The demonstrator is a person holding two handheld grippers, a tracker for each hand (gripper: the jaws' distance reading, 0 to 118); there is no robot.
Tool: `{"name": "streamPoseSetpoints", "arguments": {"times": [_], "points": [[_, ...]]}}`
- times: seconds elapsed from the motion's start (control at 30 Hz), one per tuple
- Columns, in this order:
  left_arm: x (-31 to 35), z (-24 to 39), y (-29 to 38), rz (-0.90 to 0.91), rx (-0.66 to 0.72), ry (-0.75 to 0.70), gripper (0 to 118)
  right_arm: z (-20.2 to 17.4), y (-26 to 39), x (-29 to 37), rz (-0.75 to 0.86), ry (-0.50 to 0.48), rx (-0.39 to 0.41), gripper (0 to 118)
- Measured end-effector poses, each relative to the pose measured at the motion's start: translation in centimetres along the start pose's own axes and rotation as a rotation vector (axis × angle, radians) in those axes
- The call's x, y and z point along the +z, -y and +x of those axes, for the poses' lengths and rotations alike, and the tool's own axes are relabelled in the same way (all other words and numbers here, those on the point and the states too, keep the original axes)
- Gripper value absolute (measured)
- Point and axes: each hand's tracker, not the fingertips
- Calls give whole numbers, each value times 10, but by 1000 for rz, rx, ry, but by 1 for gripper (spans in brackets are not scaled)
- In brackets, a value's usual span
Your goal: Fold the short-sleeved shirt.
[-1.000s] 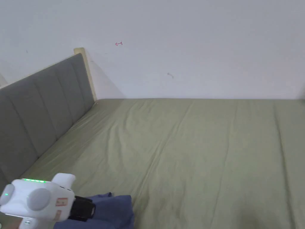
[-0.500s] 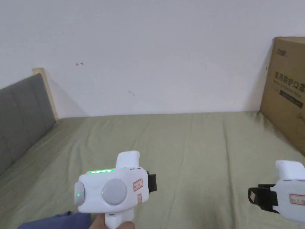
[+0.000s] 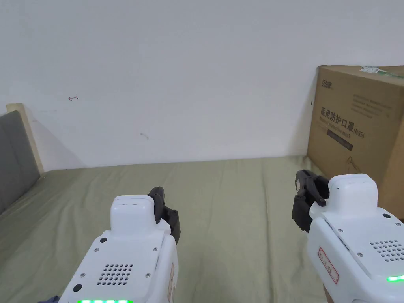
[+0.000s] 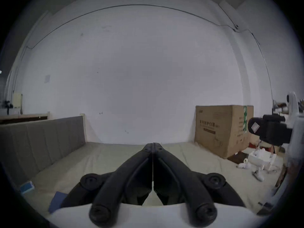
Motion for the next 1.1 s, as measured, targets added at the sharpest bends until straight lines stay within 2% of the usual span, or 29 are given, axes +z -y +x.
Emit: {"name": "streamPoseSetpoints", "arguments": {"times": [0.07,0.1,0.13,0.17,0.2,0.5,1.1], "points": [[1,0,0,-1,-9,-10,21,1,1,-4,-17,-3,2,82],[1,-1,1,-8,-11,-10,43,2,1,-8,-44,-4,11,103],[-1,-3,0,-25,-12,-2,80,3,1,-11,-57,-5,15,116],[-3,-5,0,-46,-11,4,102,3,2,-10,-56,1,20,116],[-4,-6,0,-57,-7,-1,112,3,3,-7,-48,6,21,116],[1,-14,-2,-30,-26,-28,115,2,3,-5,-70,26,56,117],[-11,-9,4,-111,-7,-10,115,-2,6,-14,-121,-3,23,117]]}}
